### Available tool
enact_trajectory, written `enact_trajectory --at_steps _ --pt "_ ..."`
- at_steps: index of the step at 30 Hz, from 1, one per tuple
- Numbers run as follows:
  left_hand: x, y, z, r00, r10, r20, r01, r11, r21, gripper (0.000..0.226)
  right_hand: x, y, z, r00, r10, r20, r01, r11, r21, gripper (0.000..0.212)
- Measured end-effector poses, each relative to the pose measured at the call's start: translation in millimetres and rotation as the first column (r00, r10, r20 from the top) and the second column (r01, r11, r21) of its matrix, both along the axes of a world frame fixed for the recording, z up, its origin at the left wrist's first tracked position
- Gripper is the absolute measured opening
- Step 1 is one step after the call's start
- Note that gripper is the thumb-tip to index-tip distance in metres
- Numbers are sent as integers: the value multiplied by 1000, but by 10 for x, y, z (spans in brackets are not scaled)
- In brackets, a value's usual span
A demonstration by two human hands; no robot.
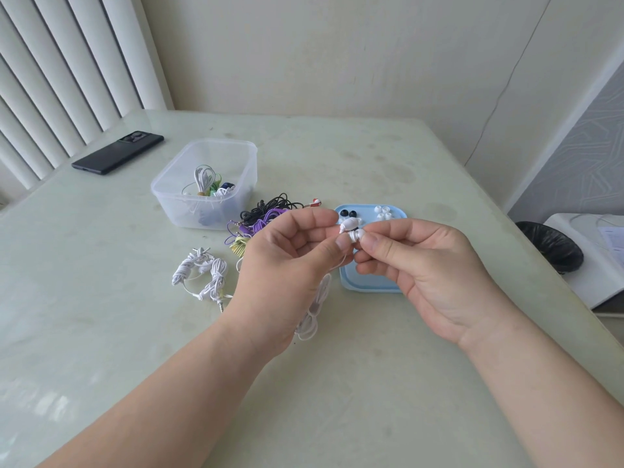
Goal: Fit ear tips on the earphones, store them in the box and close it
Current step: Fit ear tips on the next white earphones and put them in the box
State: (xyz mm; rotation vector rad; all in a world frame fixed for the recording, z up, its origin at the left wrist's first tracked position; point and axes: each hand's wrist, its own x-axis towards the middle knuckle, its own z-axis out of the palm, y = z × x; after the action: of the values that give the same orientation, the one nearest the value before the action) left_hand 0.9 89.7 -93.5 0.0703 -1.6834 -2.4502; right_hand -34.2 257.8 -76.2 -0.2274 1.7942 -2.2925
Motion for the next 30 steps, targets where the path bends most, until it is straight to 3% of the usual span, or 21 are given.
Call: enact_trajectory --at_steps 9,23,26,28,30 --pt "1 28 -19 999 51 -10 -51 998 -32 20 60 -108 -97 975 -162 -150 176 981 82 9" --pt "-10 -18 -5 1000 3 -15 -4 997 -75 18 1 -9 -87 981 -100 -165 120 986 117 14" --pt "-20 -17 30 1000 -4 -25 3 998 -67 23 63 -1 -119 943 -69 -326 199 901 385 22" --pt "-23 -52 68 999 0 -37 -3 997 -81 26 138 -73 -148 877 99 -471 233 769 596 24" --pt "-35 -86 94 999 1 -33 -4 996 -84 26 178 -146 -192 832 225 -508 255 658 709 29"
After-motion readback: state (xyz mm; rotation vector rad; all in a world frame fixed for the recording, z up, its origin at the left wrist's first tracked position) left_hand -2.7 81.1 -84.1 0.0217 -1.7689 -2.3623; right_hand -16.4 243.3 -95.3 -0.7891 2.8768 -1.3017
